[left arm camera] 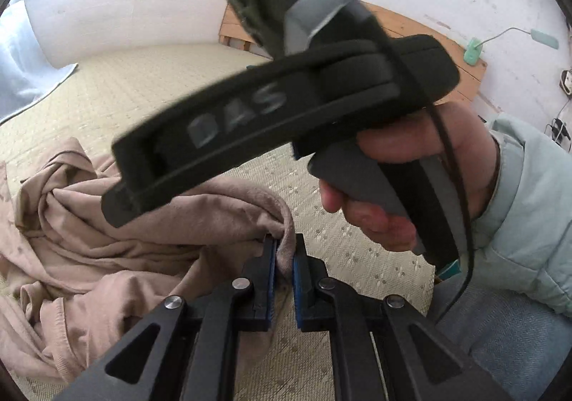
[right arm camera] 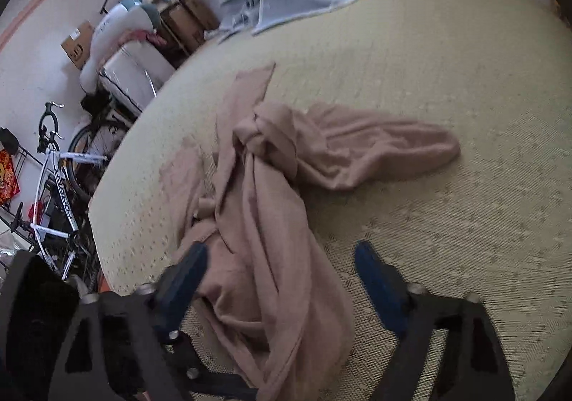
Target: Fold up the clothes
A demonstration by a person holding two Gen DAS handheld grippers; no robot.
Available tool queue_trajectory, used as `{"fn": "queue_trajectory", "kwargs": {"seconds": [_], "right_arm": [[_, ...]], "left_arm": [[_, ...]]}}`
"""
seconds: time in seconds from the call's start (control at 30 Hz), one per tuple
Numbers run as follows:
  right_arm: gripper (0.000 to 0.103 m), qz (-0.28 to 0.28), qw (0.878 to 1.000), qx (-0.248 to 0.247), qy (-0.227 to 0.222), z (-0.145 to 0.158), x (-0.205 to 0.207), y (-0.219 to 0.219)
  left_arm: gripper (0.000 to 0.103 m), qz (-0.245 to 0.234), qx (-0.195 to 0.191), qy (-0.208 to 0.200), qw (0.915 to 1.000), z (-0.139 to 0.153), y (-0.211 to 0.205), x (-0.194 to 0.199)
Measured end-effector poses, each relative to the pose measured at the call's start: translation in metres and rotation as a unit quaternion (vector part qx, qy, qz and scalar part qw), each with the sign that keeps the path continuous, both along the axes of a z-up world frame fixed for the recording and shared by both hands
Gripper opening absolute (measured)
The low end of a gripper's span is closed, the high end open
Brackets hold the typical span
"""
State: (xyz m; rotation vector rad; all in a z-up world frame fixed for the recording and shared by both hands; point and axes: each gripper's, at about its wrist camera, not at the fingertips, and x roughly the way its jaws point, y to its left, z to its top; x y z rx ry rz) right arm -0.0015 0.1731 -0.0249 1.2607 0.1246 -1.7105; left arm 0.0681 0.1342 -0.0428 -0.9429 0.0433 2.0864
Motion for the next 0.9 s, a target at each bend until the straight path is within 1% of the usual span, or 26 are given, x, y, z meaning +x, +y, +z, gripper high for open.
{"fn": "queue_trajectory", "kwargs": {"seconds": [0.07, 0.1, 0.17, 0.2, 0.27, 0.3, 0.33, 0.37, 0.4, 0.43, 0.47, 0.5, 0.67, 0.77, 0.87, 0.9], "right_arm": [[0.059, 0.000, 1.000, 0.008, -0.004, -0.006, -0.001, -0.007], [0.054, -0.001, 1.000, 0.012, -0.006, -0.009, -0.002, -0.011], [0.039, 0.000, 1.000, 0.021, -0.007, -0.012, -0.001, -0.015], [0.037, 0.001, 1.000, 0.024, -0.006, -0.013, 0.000, -0.016], [0.027, 0.004, 1.000, 0.029, -0.002, -0.014, 0.002, -0.021], [0.024, 0.004, 1.000, 0.031, 0.001, -0.014, 0.003, -0.023], [0.017, 0.002, 0.999, 0.032, 0.006, -0.014, 0.003, -0.025], [0.014, -0.003, 0.999, 0.031, 0.012, -0.014, 0.004, -0.025], [0.013, -0.009, 0.999, 0.030, 0.018, -0.013, 0.004, -0.025], [0.011, -0.017, 0.999, 0.029, 0.024, -0.011, 0.004, -0.024], [0.010, -0.026, 0.999, 0.026, 0.029, -0.009, 0.003, -0.021], [0.009, -0.035, 0.999, 0.024, 0.033, -0.007, 0.001, -0.019], [0.007, -0.077, 0.995, 0.008, 0.054, 0.003, -0.005, -0.006], [0.007, -0.104, 0.992, -0.001, 0.069, 0.012, -0.010, 0.005], [0.006, -0.133, 0.987, -0.012, 0.084, 0.021, -0.015, 0.016], [0.006, -0.143, 0.986, -0.016, 0.089, 0.023, -0.016, 0.020]], "left_arm": [[0.007, 0.001, -0.001, -0.003, 1.0000, -0.001, -0.002, -0.002], [0.008, 0.002, -0.002, -0.005, 1.0000, -0.002, -0.002, -0.004], [0.008, 0.008, -0.005, -0.009, 0.9999, -0.003, -0.003, -0.009], [0.008, 0.013, -0.006, -0.009, 0.9999, -0.003, -0.004, -0.011], [0.010, 0.021, -0.006, -0.015, 0.9996, -0.003, -0.006, -0.017], [0.016, 0.026, -0.008, -0.018, 0.9995, -0.003, -0.008, -0.019], [0.026, 0.031, -0.009, -0.020, 0.9993, -0.002, -0.010, -0.022], [0.032, 0.040, -0.012, -0.023, 0.9989, -0.002, -0.012, -0.025], [0.043, 0.051, -0.014, -0.026, 0.9983, -0.002, -0.014, -0.029], [0.051, 0.058, -0.013, -0.027, 0.9979, 0.000, -0.018, -0.032], [0.053, 0.064, -0.009, -0.028, 0.9975, 0.001, -0.022, -0.035], [0.055, 0.070, -0.006, -0.029, 0.9971, 0.003, -0.027, -0.038], [0.056, 0.099, 0.012, -0.034, 0.9944, 0.011, -0.050, -0.053], [0.056, 0.120, 0.024, -0.028, 0.9921, 0.019, -0.063, -0.064], [0.058, 0.151, 0.043, -0.023, 0.9874, 0.032, -0.081, -0.050], [0.061, 0.165, 0.051, -0.023, 0.9847, 0.035, -0.104, -0.037]]}}
